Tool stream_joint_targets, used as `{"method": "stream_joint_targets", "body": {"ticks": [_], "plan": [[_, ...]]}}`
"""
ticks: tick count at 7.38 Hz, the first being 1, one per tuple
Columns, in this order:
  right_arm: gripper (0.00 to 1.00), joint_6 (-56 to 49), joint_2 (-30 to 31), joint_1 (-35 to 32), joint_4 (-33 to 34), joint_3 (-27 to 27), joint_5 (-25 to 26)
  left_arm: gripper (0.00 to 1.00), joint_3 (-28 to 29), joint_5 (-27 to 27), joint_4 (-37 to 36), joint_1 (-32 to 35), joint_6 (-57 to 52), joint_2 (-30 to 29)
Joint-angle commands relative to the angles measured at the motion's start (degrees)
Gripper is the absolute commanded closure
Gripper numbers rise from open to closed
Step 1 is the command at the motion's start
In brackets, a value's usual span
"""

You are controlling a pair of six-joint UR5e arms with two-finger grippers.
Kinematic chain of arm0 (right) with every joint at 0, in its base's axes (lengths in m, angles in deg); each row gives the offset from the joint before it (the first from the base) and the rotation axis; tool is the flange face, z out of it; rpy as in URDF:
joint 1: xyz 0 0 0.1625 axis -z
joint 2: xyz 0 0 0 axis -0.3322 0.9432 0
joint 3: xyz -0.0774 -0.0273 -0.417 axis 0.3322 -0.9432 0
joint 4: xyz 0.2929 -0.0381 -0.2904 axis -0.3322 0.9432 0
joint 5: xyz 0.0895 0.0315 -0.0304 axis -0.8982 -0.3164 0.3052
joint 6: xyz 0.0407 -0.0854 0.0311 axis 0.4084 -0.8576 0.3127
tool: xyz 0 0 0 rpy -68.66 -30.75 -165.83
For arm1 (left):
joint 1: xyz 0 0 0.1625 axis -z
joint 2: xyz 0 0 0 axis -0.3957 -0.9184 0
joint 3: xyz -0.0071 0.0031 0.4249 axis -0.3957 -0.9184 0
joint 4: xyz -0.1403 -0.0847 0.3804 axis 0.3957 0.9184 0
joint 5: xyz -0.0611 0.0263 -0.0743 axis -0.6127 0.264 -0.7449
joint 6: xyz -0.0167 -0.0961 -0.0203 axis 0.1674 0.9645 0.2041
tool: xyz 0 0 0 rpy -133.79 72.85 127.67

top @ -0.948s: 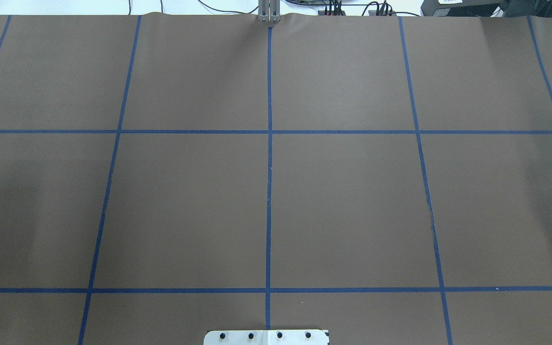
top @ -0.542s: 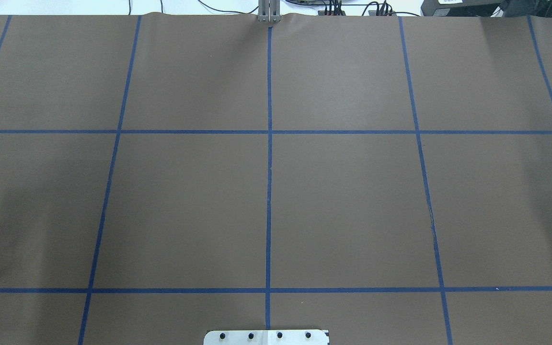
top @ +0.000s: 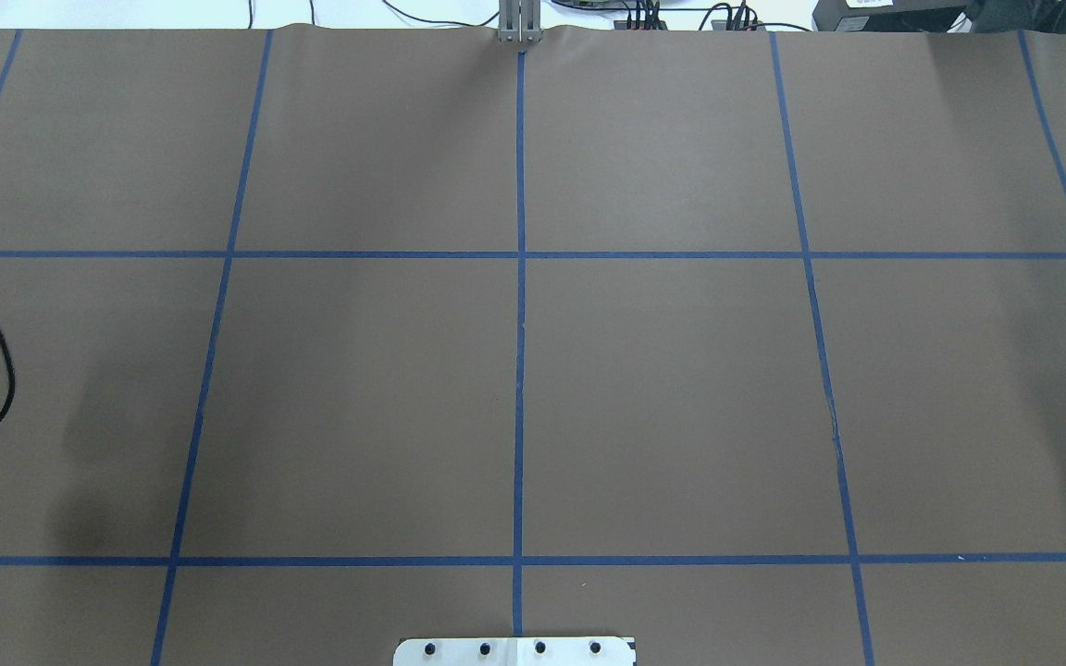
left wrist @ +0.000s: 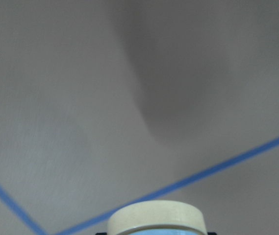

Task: Place and press bell with both arms
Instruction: 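Lower the bell with the left gripper onto the grid crossing at centre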

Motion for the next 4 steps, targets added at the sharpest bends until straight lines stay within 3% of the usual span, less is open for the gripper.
{"method": "stream_joint_targets", "body": {"ticks": [1, 2, 3, 4], "plan": [[0.00, 0.4, -0.1, 0.0, -0.3, -0.1, 0.2, 0.98, 1.5, 0.1, -7.6, -0.3, 9.1, -18.3], [0.00, 0.5, -0.3, 0.2, -0.3, -0.2, 0.2, 0.98, 7.7, 0.3, -9.5, -1.8, 16.3, -29.7], [0.00, 0.5, -0.4, 0.4, -0.3, -0.3, 0.2, 0.98, 12.4, 1.0, -9.6, -6.0, 21.9, -35.9], [0.00, 0.5, -0.5, 0.4, -0.3, -0.4, 0.4, 0.98, 21.8, 3.1, -9.6, -8.6, 28.5, -45.2]]}}
